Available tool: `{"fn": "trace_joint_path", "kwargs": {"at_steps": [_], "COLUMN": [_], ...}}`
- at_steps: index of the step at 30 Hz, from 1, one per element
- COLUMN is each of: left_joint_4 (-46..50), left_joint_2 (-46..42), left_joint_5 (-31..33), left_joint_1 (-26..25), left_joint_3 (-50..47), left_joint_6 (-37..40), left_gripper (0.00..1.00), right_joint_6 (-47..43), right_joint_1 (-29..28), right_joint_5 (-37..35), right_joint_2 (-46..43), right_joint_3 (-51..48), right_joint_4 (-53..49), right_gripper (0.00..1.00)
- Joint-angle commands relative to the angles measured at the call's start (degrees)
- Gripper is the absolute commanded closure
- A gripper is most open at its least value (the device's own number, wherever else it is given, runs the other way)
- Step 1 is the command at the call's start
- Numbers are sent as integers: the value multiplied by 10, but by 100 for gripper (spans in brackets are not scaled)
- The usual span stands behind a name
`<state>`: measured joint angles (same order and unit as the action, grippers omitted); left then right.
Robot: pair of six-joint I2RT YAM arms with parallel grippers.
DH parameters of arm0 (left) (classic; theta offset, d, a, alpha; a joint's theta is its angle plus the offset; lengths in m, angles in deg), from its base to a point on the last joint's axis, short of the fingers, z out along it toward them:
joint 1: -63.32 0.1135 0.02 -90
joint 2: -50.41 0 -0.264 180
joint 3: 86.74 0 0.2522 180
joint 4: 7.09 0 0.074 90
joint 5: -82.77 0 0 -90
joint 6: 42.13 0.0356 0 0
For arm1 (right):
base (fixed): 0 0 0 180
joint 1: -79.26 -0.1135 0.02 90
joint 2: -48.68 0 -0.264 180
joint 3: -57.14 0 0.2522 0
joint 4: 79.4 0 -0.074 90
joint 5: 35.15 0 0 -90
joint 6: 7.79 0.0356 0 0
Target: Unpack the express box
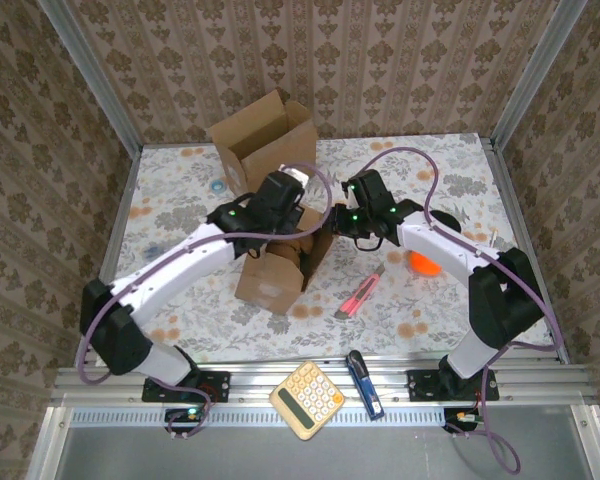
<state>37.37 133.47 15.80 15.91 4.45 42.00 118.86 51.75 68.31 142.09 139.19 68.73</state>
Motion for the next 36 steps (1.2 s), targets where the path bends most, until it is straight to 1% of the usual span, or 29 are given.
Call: {"fn": "trace_joint_path", "kwargs": {"at_steps": [1,6,9,11,16,18,21,24,28,31,32,36], "left_joint_4": [5,-2,-4,-2,15,24,36,48,68,79,79,67], "left_joint_2": [-35,-44,-44,-43,-43,-43,-43,-43,-43,-41,-40,-34], "left_joint_5": [-27,-56,-73,-85,-103,-103,-101,-94,-74,-47,-41,-32], "left_joint_1": [22,27,27,27,27,27,26,26,22,11,9,0], "left_joint_3": [-8,-16,-15,-12,1,5,10,13,20,24,23,10], "left_joint_6": [-25,-35,-40,-44,-66,-79,-106,-139,-181,-204,-210,-232], "left_gripper": [100,100,100,100,100,100,100,100,100,100,100,100], "right_joint_6": [-8,-9,-10,-10,-11,-8,-5,-5,-4,0,2,18], "right_joint_1": [12,13,12,12,12,11,2,-17,-50,-73,-78,-87], "right_joint_5": [-64,-57,-42,-30,9,28,39,34,1,-25,-28,-35], "right_joint_2": [29,25,16,5,-39,-56,-78,-90,-100,-106,-108,-112], "right_joint_3": [-30,-27,-23,-19,-4,-2,2,10,22,28,30,43], "right_joint_4": [-63,-63,-61,-60,-63,-64,-76,-103,-155,-175,-176,-162], "right_gripper": [71,70,68,62,39,33,28,27,26,25,24,10]}}
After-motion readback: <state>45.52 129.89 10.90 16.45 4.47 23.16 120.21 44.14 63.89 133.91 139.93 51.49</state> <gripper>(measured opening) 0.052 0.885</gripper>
